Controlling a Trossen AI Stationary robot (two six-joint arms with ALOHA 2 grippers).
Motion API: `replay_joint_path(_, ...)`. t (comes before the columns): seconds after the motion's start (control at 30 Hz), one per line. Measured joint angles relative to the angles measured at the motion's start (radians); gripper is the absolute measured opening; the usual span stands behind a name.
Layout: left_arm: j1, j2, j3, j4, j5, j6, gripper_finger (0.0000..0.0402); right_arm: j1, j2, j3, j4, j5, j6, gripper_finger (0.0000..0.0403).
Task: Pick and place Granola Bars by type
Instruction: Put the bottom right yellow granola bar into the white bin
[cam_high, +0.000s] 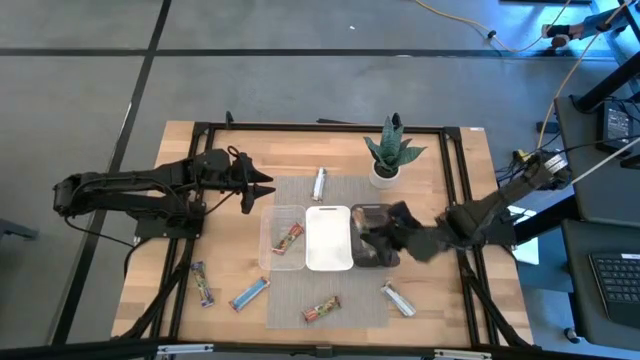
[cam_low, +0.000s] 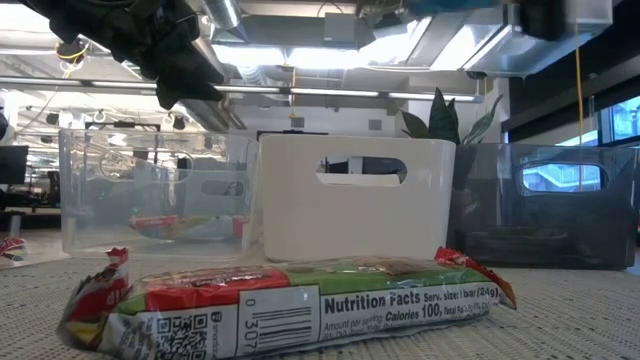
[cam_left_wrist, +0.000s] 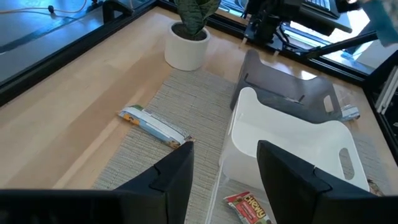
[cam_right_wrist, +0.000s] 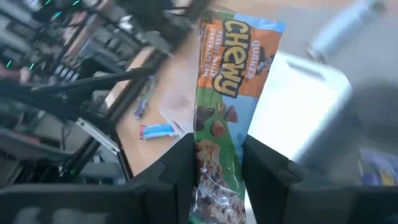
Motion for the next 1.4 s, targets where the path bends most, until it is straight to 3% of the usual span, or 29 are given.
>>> replay_joint_path(0.2, 0.000, 0.000, 0.000, 0.000, 0.000, -0.098, 0.0169, -0.192, 0.070, 0.000, 0.158, -0.224, -0.275, 0.0124)
replay_joint_path(0.37, 0.000, 0.000, 0.000, -0.001, 0.000, -0.156, 0.0171, -0.308, 0.166, 0.000, 0.165, -0.389, -0.351, 0.0124)
replay_joint_path(0.6, 0.000, 0.000, 0.000, -0.001, 0.001, -0.158, 0.0171, -0.382, 0.334, 0.036, 0.177, -0.532, -0.461, 0.0124)
replay_joint_path(1.03, 0.000, 0.000, 0.000, -0.001, 0.000, -0.155, 0.0169, -0.406, 0.614, 0.258, -0.016, -0.584, -0.614, 0.0124)
replay_joint_path(1.2, 0.000, 0.000, 0.000, -0.001, 0.000, -0.156, 0.0171, -0.406, 0.647, 0.305, -0.028, -0.664, -0.642, 0.0124)
replay_joint_path(1.4, 0.000, 0.000, 0.000, -0.001, 0.000, -0.158, 0.0169, -0.408, 0.649, 0.307, -0.030, -0.674, -0.642, 0.0124)
